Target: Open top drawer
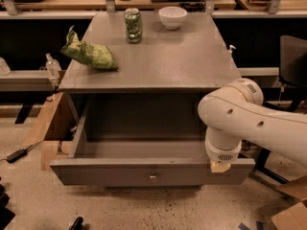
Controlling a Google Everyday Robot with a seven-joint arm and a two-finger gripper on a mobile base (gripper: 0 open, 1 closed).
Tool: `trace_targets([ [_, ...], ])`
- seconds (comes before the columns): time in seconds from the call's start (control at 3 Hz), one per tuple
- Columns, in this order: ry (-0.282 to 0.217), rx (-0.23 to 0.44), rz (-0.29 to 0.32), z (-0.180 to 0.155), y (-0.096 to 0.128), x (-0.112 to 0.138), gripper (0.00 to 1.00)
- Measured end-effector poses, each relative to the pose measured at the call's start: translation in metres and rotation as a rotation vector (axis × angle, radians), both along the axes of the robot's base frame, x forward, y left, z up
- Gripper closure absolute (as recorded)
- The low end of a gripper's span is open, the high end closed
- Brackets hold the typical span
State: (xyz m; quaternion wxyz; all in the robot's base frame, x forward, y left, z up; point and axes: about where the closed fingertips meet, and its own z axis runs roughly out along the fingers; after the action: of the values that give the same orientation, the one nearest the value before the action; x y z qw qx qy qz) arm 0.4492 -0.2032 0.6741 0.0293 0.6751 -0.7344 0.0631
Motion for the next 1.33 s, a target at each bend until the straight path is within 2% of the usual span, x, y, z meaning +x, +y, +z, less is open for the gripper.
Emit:
trace_targets([
  [0.67, -0.002, -0.003, -0.001, 0.001, -0.001, -0.001, 0.06],
  [1.0, -0.003, -0.003, -0.002, 0.002, -0.002, -0.002, 0.0],
  [1.33, -0.02, -0.04, -0.006, 0.019, -0.003, 0.0, 0.0],
])
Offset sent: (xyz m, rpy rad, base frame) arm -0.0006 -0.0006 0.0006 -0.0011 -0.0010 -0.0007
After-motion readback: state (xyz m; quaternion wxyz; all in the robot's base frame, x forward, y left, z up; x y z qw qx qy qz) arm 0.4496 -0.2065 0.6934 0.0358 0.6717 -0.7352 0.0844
